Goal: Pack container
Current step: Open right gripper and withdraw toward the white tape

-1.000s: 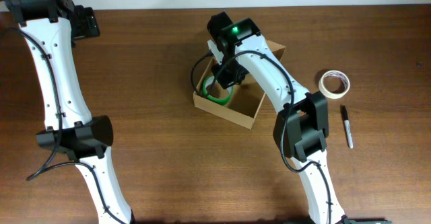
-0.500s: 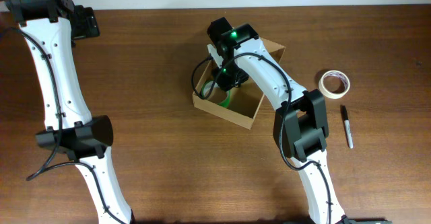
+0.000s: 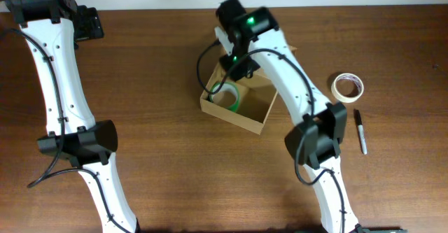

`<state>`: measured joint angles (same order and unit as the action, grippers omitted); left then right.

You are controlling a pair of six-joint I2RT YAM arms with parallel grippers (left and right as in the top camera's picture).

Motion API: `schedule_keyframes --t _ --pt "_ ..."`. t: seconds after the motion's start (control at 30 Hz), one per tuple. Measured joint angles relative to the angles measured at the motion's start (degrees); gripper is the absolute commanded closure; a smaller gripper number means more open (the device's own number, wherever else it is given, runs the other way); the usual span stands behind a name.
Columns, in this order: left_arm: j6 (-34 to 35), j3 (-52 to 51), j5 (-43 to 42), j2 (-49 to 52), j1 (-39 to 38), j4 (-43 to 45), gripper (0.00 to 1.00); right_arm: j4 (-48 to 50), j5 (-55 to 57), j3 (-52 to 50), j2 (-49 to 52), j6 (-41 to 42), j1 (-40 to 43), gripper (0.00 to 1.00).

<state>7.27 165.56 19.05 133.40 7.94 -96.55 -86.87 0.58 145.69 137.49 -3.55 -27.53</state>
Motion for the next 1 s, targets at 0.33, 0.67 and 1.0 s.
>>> schedule_keyframes --t 0.33,0.67,1.0 --pt "0.0 0.0 -0.1 0.0 0.0 0.0 0.00 -1.6 8.6 2.1 -22.4 -0.1 7.5 0.56" --pt "0.0 0.0 -0.2 0.0 0.0 0.0 0.00 1.1 10.3 -14.6 -38.1 3.8 40.3 0.50" --pt "0.0 0.0 -0.2 0.0 0.0 0.0 0.00 9.4 4.7 -32.1 -20.3 8.9 47.8 0.50"
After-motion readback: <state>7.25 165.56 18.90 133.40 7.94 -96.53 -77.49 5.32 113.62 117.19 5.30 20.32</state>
